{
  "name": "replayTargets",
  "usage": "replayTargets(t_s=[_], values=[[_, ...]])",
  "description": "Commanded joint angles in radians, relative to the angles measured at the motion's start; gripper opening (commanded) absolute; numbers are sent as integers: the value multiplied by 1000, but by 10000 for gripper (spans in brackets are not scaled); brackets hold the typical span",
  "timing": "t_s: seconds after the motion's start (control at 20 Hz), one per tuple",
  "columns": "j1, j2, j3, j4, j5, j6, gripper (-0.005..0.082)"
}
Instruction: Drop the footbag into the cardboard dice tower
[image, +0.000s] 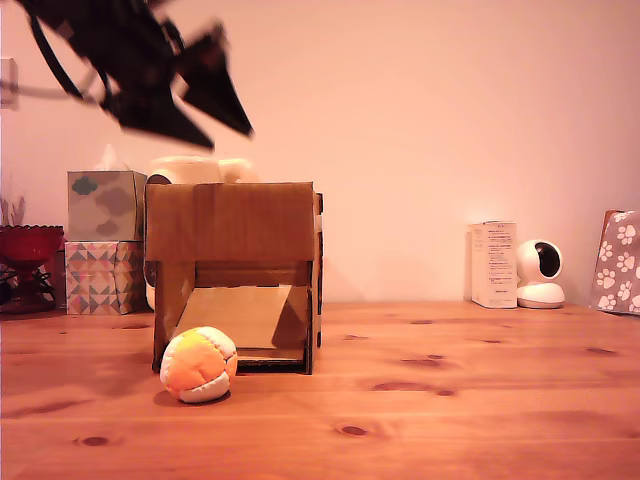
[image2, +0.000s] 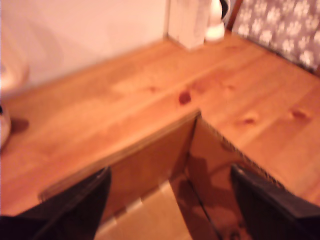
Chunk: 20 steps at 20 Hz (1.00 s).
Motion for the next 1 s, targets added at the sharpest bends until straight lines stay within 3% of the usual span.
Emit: replayTargets(t_s=[0.0,0.35,0.95], values=[[0,-35,12,-38,6,5,18],[11,-89,-83,-35,77,4,4],[11,-403,-554,191,118,-59,4]])
